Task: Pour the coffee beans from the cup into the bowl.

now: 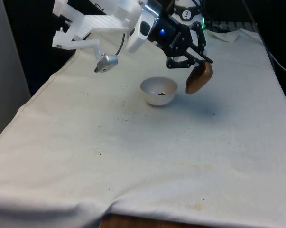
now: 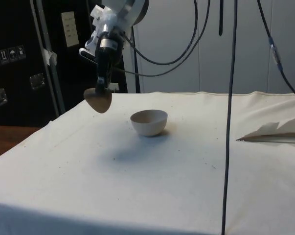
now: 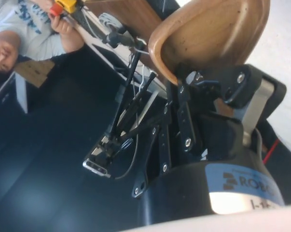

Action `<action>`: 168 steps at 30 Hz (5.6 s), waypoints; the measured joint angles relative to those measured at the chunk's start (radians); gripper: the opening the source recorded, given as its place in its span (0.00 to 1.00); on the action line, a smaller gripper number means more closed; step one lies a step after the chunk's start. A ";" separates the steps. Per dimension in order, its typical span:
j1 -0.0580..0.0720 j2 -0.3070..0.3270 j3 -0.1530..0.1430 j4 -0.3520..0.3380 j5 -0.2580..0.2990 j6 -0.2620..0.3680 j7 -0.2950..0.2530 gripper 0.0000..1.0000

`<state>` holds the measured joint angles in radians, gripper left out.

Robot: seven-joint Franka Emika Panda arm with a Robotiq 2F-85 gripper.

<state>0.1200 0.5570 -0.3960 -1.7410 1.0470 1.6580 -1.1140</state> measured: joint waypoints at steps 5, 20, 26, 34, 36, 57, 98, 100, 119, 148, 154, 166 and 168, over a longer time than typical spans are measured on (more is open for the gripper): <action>0.000 0.000 0.010 0.003 -0.022 0.028 0.000 0.00; 0.000 0.000 0.043 0.009 -0.095 0.119 -0.006 0.00; 0.000 0.000 0.056 0.010 -0.125 0.153 -0.006 0.00; 0.000 0.000 0.069 0.011 -0.170 0.189 -0.006 0.00; 0.000 0.000 0.072 0.011 -0.182 0.197 -0.005 0.00; 0.000 0.000 0.104 0.011 -0.308 0.293 -0.002 0.00; 0.000 0.005 0.159 0.007 -0.565 0.464 0.045 0.00; 0.000 0.005 0.162 0.007 -0.581 0.469 0.051 0.00; 0.000 0.014 0.189 -0.031 -0.690 0.596 0.102 0.00; -0.012 0.063 0.191 -0.066 -0.783 0.758 0.097 0.00; -0.010 0.064 0.197 -0.093 -0.821 0.815 0.112 0.00; -0.009 0.064 0.207 -0.128 -0.828 0.884 0.112 0.17; -0.009 0.064 0.208 -0.129 -0.828 0.887 0.112 0.27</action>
<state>0.1110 0.6210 -0.1880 -1.8700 0.2190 2.5450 -1.0020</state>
